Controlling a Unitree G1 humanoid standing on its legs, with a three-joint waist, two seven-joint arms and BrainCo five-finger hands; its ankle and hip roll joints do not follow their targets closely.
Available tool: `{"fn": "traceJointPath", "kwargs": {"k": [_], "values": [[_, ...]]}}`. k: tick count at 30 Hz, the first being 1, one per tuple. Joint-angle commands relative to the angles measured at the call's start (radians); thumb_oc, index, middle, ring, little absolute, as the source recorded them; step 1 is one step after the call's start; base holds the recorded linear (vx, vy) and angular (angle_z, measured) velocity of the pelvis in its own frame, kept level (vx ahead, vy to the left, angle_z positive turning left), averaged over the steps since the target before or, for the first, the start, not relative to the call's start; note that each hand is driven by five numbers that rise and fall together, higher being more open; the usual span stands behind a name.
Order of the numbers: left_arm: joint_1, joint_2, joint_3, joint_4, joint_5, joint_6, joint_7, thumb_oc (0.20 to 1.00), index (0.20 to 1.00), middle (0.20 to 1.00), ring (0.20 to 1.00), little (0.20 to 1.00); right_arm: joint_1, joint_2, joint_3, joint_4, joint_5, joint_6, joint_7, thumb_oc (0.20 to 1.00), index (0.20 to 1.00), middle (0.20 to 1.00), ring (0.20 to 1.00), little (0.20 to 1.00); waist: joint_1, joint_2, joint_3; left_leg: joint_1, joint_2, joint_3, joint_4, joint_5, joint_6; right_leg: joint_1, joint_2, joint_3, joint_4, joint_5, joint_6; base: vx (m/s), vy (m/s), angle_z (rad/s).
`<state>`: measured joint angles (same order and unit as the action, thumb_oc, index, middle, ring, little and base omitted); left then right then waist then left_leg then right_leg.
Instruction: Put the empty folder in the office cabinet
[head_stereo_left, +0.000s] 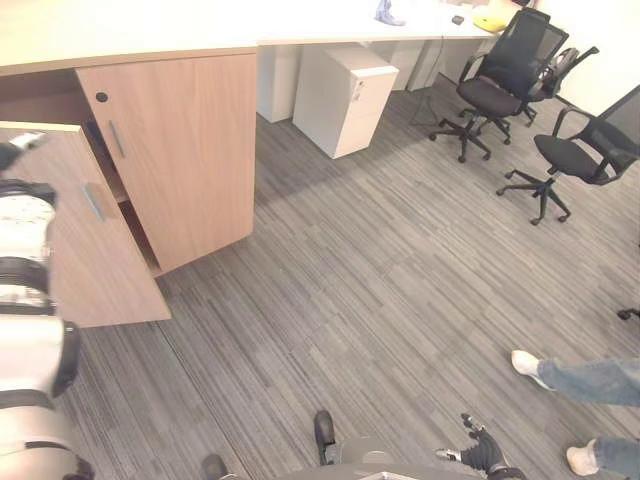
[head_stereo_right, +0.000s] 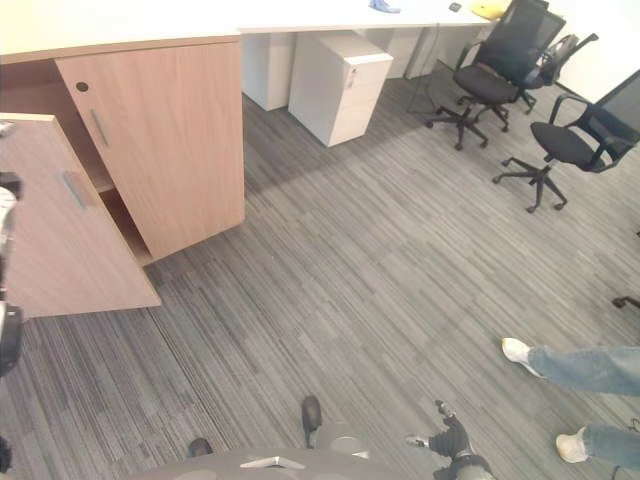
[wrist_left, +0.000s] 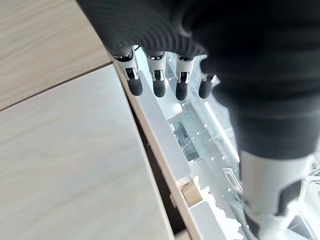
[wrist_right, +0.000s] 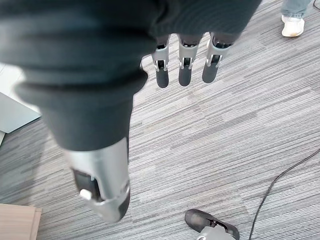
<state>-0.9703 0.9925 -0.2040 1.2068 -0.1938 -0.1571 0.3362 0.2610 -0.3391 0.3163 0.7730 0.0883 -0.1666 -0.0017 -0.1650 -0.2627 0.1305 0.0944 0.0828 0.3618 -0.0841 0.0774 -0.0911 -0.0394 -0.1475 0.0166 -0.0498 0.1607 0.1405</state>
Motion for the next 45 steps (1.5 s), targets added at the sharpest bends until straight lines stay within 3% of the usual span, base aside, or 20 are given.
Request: {"fn": "traceJointPath", "kwargs": {"k": [1,7,10,15,19,22,26,34,40,42,43,44,45], "values": [[0.000,0.067,0.015,0.042,-0.015,-0.039,0.045,1.000,1.000,1.000,1.000,1.000,-0.009,-0.058,-0.017,-0.011,-0.032,-0.009,-0.015,1.000,1.000,1.000,1.000,1.000,0.032,0.019,0.004,0.026,-0.066,-0.094,-0.003,-0.152,0.050,-0.101,-0.088,0.007,0.055,0.106,0.121,0.00,0.000,0.00],[0.074,0.044,0.038,0.027,0.017,-0.032,0.036,1.000,1.000,1.000,1.000,1.000,-0.002,-0.062,-0.031,-0.006,-0.038,-0.008,-0.017,1.000,1.000,1.000,1.000,1.000,0.050,0.035,-0.006,0.022,-0.070,-0.118,-0.003,-0.147,0.052,-0.089,-0.099,-0.012,0.063,0.097,0.121,0.00,0.004,0.16],[0.258,-0.085,0.084,-0.046,0.062,-0.032,0.020,1.000,1.000,1.000,1.000,1.000,-0.007,-0.046,-0.050,-0.001,-0.037,-0.007,-0.028,1.000,1.000,1.000,1.000,1.000,0.078,0.055,-0.005,0.013,-0.076,-0.154,-0.003,-0.135,0.056,-0.076,-0.109,-0.019,0.085,0.064,0.114,-0.05,0.000,0.26],[0.438,-0.206,0.111,-0.072,0.095,-0.038,-0.019,1.000,1.000,1.000,1.000,1.000,-0.014,-0.029,-0.057,0.015,-0.044,-0.006,-0.034,1.000,1.000,1.000,1.000,1.000,0.093,0.076,-0.012,0.003,-0.073,-0.185,-0.003,-0.120,0.056,-0.063,-0.104,-0.020,0.105,0.018,0.098,-0.02,-0.020,0.25],[0.759,-0.441,0.140,-0.162,0.072,-0.056,-0.118,1.000,1.000,1.000,1.000,1.000,-0.054,-0.004,-0.073,0.069,-0.052,0.005,-0.039,1.000,1.000,1.000,1.000,1.000,0.111,0.119,-0.025,-0.021,-0.066,-0.237,-0.003,-0.096,0.056,-0.041,-0.083,0.035,0.119,-0.015,0.082,-0.04,-0.080,0.27],[0.865,-0.523,0.162,-0.149,0.035,-0.054,-0.161,1.000,1.000,1.000,1.000,1.000,-0.082,0.011,-0.080,0.131,-0.065,0.018,-0.041,1.000,1.000,1.000,1.000,1.000,0.127,0.141,-0.038,-0.028,-0.059,-0.252,-0.003,-0.088,0.055,-0.026,-0.071,0.045,0.109,-0.049,0.070,0.00,-0.056,0.46],[1.014,-0.645,0.193,-0.051,-0.011,-0.030,-0.235,1.000,1.000,1.000,1.000,1.000,-0.111,0.028,-0.079,0.195,-0.116,0.043,-0.045,1.000,1.000,1.000,1.000,1.000,0.156,0.178,-0.063,-0.038,-0.034,-0.291,-0.003,-0.067,0.042,0.022,-0.047,0.001,0.075,-0.101,0.039,-0.01,-0.136,0.32],[1.073,-0.753,0.069,0.086,0.105,0.014,-0.330,1.000,1.000,1.000,1.000,1.000,-0.184,0.037,-0.009,0.271,-0.137,0.044,-0.045,1.000,1.000,1.000,1.000,1.000,0.182,0.243,-0.071,-0.081,0.054,-0.341,0.009,0.014,-0.012,0.081,0.045,-0.037,0.032,-0.159,-0.019,-0.09,-0.202,0.26],[1.057,-0.789,0.043,0.078,0.066,0.025,-0.327,1.000,1.000,1.000,1.000,1.000,-0.222,0.043,0.039,0.298,-0.137,0.053,-0.046,1.000,1.000,1.000,1.000,1.000,0.208,0.254,-0.041,-0.132,0.092,-0.367,0.046,0.062,-0.038,0.113,0.080,-0.065,0.008,-0.178,-0.048,-0.11,-0.153,0.11],[1.038,-0.796,0.032,0.062,0.042,0.025,-0.323,1.000,1.000,1.000,1.000,1.000,-0.235,0.044,0.049,0.300,-0.129,0.055,-0.051,1.000,1.000,1.000,1.000,1.000,0.212,0.246,-0.021,-0.172,0.091,-0.342,0.096,0.058,-0.037,0.119,0.078,-0.089,0.006,-0.181,-0.054,-0.16,-0.086,0.42],[1.031,-0.801,0.026,0.055,0.035,0.025,-0.323,1.000,1.000,1.000,1.000,1.000,-0.241,0.046,0.054,0.305,-0.127,0.057,-0.054,1.000,1.000,1.000,1.000,1.000,0.211,0.242,-0.014,-0.178,0.090,-0.312,0.125,0.045,-0.033,0.117,0.074,-0.104,0.009,-0.181,-0.058,-0.26,-0.121,0.71],[1.019,-0.808,0.012,0.054,0.037,0.028,-0.324,1.000,1.000,1.000,1.000,1.000,-0.250,0.052,0.067,0.319,-0.124,0.063,-0.052,1.000,1.000,1.000,1.000,1.000,0.204,0.229,-0.013,-0.169,0.072,-0.248,0.174,-0.001,-0.011,0.104,0.063,-0.126,0.018,-0.172,-0.064,-0.20,-0.081,0.60],[1.019,-0.808,0.012,0.054,0.037,0.028,-0.324,1.000,1.000,1.000,1.000,1.000,-0.250,0.052,0.067,0.319,-0.124,0.063,-0.052,1.000,1.000,1.000,1.000,1.000,0.204,0.229,-0.013,-0.169,0.072,-0.248,0.174,-0.001,-0.011,0.104,0.063,-0.126,0.018,-0.172,-0.064,-0.20,-0.063,0.62]]}}
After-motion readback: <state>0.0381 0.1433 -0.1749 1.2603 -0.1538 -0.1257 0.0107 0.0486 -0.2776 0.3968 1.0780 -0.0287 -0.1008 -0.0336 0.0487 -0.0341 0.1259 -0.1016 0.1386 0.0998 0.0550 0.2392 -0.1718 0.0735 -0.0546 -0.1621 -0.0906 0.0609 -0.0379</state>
